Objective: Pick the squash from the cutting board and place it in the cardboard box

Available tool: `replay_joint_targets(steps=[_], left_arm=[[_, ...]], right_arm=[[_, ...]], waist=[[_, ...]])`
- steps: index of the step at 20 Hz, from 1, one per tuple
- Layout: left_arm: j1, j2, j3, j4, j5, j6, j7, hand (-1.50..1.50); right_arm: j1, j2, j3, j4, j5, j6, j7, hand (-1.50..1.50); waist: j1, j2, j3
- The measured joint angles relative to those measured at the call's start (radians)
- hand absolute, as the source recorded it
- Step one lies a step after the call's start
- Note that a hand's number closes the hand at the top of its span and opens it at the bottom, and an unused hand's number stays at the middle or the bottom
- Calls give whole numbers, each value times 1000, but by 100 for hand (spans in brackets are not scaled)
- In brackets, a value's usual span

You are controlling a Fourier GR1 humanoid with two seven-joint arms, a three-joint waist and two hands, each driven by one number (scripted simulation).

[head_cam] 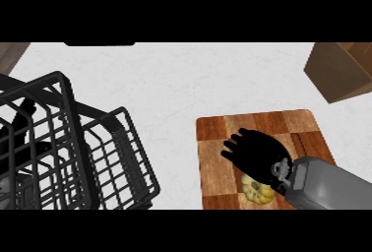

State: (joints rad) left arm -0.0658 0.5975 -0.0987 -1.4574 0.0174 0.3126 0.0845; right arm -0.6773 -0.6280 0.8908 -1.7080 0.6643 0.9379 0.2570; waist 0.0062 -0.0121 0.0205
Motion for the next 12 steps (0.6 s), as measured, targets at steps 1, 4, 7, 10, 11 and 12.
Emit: replay_joint_targets(steps=[1,4,7,10,11,12], left_arm=[[-2,-2,1,4,-6,-2,0,0],[2,-3,6,5,-2,-14,-12,0],[5,-6,14,1,1,-23,-17,0],[9,-7,18,1,2,-29,-28,0],[9,-8,21,-2,5,-31,-27,0],[9,-8,23,-4,6,-37,-21,0]], right_arm=[[-4,15,-3,8,5,5,4,-150],[11,36,3,17,25,10,14,-150],[29,27,6,17,45,9,-2,-150],[53,49,5,7,52,10,-1,-150],[57,52,-1,8,49,12,-8,-150],[62,43,-5,6,50,12,-23,-150]], waist=[[0,0,1],[-2,-1,1],[-4,0,1],[-6,-1,1],[-5,0,1],[-5,1,0]])
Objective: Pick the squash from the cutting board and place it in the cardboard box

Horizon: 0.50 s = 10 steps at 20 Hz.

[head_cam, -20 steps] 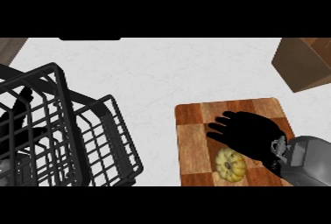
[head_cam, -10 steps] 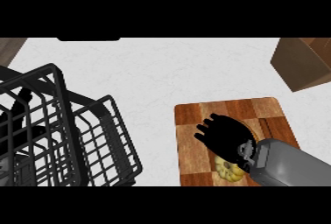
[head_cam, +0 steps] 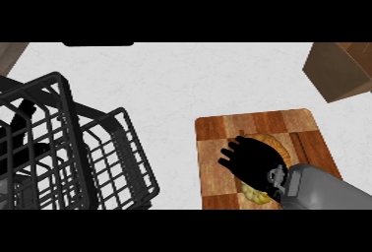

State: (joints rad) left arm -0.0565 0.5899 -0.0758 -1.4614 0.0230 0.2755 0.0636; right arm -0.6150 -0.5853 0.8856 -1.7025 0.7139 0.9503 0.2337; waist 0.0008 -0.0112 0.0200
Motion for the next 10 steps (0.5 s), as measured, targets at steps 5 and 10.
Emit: replay_joint_targets(steps=[5,10], left_arm=[[-2,-1,3,7,-11,-6,8,0],[-7,0,3,10,-22,3,22,0]], right_arm=[[32,31,-3,-37,-9,28,-3,-150],[71,51,2,-76,2,46,16,-150]], waist=[[-3,-2,1],[-4,-1,1]])
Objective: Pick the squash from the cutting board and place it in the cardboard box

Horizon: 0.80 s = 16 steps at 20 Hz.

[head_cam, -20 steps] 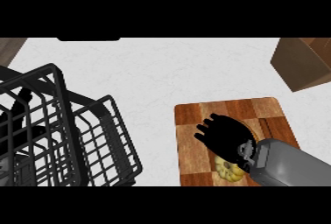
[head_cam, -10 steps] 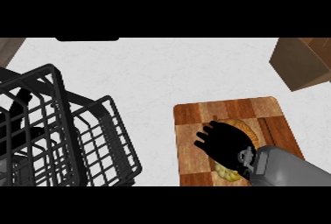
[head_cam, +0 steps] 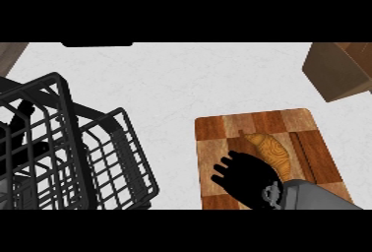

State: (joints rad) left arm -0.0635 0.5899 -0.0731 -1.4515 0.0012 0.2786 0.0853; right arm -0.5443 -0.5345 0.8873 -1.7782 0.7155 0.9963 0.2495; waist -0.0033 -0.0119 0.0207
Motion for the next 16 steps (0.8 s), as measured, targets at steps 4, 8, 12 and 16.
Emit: replay_joint_targets(steps=[4,8,12,16], left_arm=[[0,-1,3,0,3,-4,-1,0],[-1,-1,2,5,2,-2,-13,0],[-5,-1,3,5,4,-7,-10,0],[-14,-6,3,12,14,-18,-27,0]], right_arm=[[13,13,24,-12,33,28,49,-150],[35,7,39,4,73,30,81,-150],[49,6,42,24,108,18,85,150],[27,-8,90,47,195,-121,27,150]], waist=[[0,0,-1],[0,-1,0],[2,0,-1],[10,-1,-2]])
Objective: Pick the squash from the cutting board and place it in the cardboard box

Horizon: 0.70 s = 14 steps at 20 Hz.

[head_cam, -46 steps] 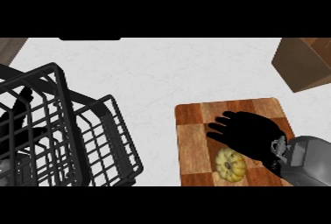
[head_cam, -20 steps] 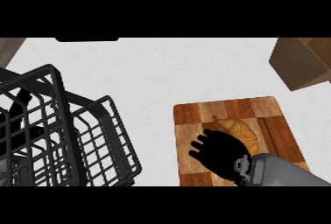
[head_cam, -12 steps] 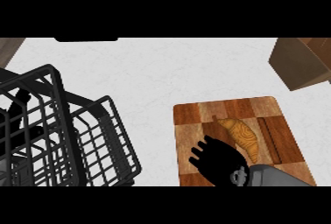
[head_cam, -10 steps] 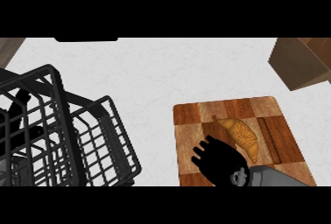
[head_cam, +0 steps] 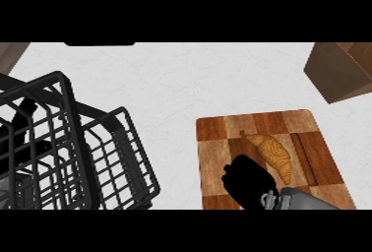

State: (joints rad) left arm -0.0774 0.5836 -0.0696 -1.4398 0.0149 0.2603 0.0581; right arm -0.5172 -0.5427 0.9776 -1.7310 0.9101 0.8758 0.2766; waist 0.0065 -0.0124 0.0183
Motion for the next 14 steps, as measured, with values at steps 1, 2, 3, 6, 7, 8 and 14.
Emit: replay_joint_targets(steps=[1,2,3,6,7,8,14], left_arm=[[-1,0,-1,1,0,0,0,0],[-4,0,-5,4,-3,5,1,0],[-4,2,-8,5,-8,12,3,0],[-4,3,-8,4,-8,11,6,0],[-5,2,-10,5,-9,15,6,0],[1,4,-7,1,-10,18,10,0],[112,32,50,-30,-3,47,36,0]], right_arm=[[-5,-1,7,10,17,-35,-20,150],[-12,3,16,22,38,-68,-33,150],[-13,-2,22,20,56,-92,-43,150],[-22,-8,42,33,111,-179,-85,150],[-33,-3,40,48,124,-202,-102,150],[-22,-22,9,51,125,-237,-98,150],[77,-151,-390,140,3,-446,8,150]], waist=[[1,0,0],[2,-1,0],[1,-1,1],[1,-2,0],[2,-1,1],[-2,-1,1],[-118,-4,14]])
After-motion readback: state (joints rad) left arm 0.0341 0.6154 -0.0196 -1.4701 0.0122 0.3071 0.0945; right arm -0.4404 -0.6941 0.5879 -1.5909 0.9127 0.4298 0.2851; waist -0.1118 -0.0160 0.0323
